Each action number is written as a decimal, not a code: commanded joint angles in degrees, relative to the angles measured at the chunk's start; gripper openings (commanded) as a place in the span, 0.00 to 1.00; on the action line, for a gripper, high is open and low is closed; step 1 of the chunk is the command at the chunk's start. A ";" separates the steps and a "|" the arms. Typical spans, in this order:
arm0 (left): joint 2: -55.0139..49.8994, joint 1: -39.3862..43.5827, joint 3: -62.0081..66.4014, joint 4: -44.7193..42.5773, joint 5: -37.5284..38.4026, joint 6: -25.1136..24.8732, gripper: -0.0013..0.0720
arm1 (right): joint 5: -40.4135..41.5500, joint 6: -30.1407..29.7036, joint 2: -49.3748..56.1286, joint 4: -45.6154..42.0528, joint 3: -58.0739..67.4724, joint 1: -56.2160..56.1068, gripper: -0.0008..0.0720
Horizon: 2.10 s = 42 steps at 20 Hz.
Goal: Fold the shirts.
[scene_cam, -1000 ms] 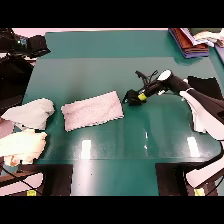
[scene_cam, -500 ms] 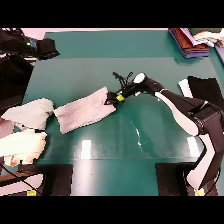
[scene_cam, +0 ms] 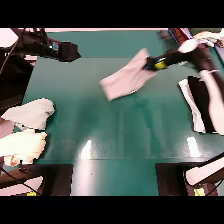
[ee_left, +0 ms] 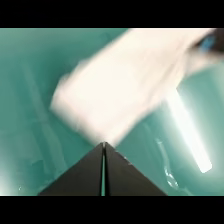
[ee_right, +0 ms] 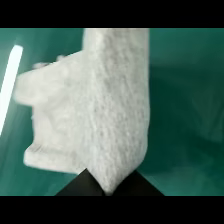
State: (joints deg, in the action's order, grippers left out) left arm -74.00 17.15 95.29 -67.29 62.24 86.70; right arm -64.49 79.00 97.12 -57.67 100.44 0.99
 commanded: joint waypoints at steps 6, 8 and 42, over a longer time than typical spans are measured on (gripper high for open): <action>-0.04 3.80 0.00 0.42 -2.84 0.31 0.05 | 0.26 0.72 -4.55 -3.32 0.76 31.87 0.03; -0.04 3.80 0.00 0.42 -3.04 0.33 0.05 | 0.50 0.72 -4.57 -3.30 0.76 34.88 0.03; -0.04 3.80 0.00 0.37 -0.87 -0.17 0.05 | -10.75 9.05 -44.44 -18.12 -38.18 42.42 0.74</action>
State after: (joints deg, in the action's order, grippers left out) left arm -74.00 20.97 95.29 -66.96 61.36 86.52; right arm -73.97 87.05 55.18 -82.37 61.69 41.50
